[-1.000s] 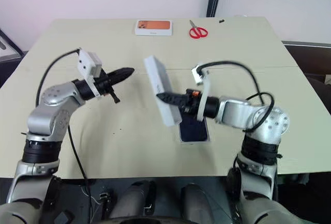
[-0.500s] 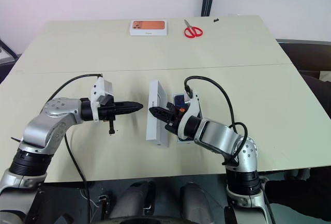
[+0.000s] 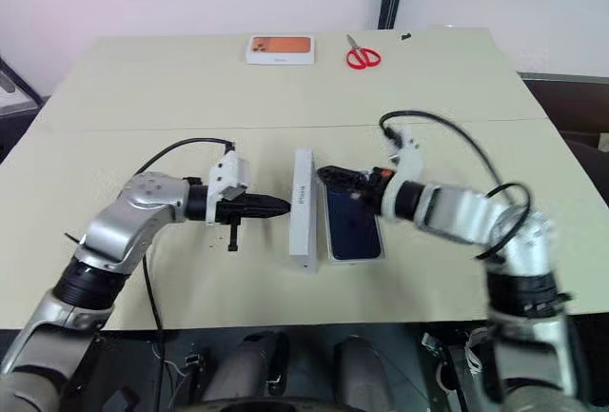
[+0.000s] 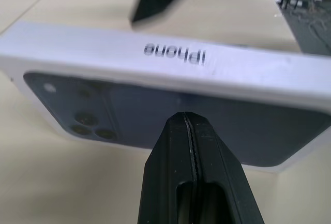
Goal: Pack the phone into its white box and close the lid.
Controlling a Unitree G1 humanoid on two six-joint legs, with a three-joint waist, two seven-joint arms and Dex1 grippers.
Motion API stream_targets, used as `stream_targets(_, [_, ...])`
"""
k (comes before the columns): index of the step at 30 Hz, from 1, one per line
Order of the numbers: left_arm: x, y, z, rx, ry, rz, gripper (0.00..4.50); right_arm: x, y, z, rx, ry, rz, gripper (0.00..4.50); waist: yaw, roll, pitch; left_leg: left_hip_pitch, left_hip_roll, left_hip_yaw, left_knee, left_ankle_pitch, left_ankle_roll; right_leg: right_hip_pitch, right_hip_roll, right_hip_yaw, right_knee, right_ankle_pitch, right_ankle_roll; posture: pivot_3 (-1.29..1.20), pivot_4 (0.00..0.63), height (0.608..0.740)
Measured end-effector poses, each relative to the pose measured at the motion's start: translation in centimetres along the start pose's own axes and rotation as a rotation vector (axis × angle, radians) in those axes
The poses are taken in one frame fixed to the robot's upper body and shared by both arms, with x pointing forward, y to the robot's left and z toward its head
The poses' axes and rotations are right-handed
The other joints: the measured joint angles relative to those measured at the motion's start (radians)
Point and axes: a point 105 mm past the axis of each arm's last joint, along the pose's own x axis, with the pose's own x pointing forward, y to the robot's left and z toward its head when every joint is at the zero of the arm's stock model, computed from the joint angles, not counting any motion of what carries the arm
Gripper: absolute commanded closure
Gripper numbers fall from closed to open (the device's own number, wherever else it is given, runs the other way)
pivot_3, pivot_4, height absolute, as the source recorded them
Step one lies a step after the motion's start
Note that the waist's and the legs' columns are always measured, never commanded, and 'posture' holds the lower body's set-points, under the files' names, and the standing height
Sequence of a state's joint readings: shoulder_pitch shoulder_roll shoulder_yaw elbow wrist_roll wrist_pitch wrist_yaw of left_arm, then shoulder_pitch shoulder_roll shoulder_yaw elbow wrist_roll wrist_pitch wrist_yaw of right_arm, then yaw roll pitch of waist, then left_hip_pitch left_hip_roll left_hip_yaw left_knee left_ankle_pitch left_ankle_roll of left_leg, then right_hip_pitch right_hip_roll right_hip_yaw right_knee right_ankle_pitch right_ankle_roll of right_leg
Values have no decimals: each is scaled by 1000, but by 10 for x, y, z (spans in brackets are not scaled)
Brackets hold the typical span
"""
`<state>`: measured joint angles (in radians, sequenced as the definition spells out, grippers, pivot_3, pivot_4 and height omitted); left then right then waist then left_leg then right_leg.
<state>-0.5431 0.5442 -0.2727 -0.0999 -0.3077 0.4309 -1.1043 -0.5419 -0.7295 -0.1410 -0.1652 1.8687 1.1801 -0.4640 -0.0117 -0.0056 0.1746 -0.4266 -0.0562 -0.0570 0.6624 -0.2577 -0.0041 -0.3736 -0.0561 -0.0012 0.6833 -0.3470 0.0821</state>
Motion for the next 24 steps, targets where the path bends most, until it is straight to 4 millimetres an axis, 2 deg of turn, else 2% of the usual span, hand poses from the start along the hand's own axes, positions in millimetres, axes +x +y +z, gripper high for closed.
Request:
stream_targets(3, [26, 2, 4, 40, 6, -8, 4500, -12, -8, 24, -170, -30, -65, 61, 1, -1, 0, 0, 0, 0, 0, 0, 1, 0, 0, 0, 0, 0, 0, 0, 150, 740])
stream_targets(6, [39, 3, 8, 74, 4, -2, 4500, -13, -20, 24, -283, -1, -117, 61, -2, -1, 0, -1, 0, 0, 0, -1, 1, 0, 0, 0, 0, 0, 0, 0, 150, 740])
stream_targets(8, [40, 5, 8, 82, 6, 11, 4500, -14, -27, 25, -361, 18, -153, 61, -4, -1, 0, -1, 0, 0, 0, -1, 1, -1, 0, 0, 0, 0, 0, 0, 150, 740])
stream_targets(11, [37, 9, 9, 70, 0, 34, 4500, -17, -31, 22, -531, 54, -184, 919, 0, -1, 0, -1, 0, 0, 0, 0, 1, -1, 0, 0, 0, 0, 0, 0, 150, 740])
stream_targets(15, [7, 25, 2, 41, 28, 136, 4500, -18, -35, 8, -743, 137, -193, 2969, -1, -1, 0, 0, 0, -1, 0, 0, 1, -1, 0, 0, 0, 0, 0, 0, 150, 740])
stream_targets(17, [-4, 26, -5, 26, 52, 151, 4500, -20, -40, 2, -865, 188, -204, 3928, 0, 0, 0, -1, 0, -1, 0, 0, 1, -1, 0, 0, 0, 0, 0, 0, 150, 740])
stream_targets(22, [-25, 6, -22, -7, 133, 61, 4500, -20, -38, -11, -1021, 247, -135, 3928, 1, 0, 0, 0, 0, -1, 0, 0, 0, 0, 0, 0, -1, 0, 0, 0, 150, 740])
stream_targets(24, [-27, -1, -22, -10, 144, 14, 4500, -19, -39, -14, -1056, 266, -119, 3928, 3, 0, 0, 0, 0, -1, 0, 0, 0, 0, 0, 0, -1, 0, 0, 0, 150, 740])
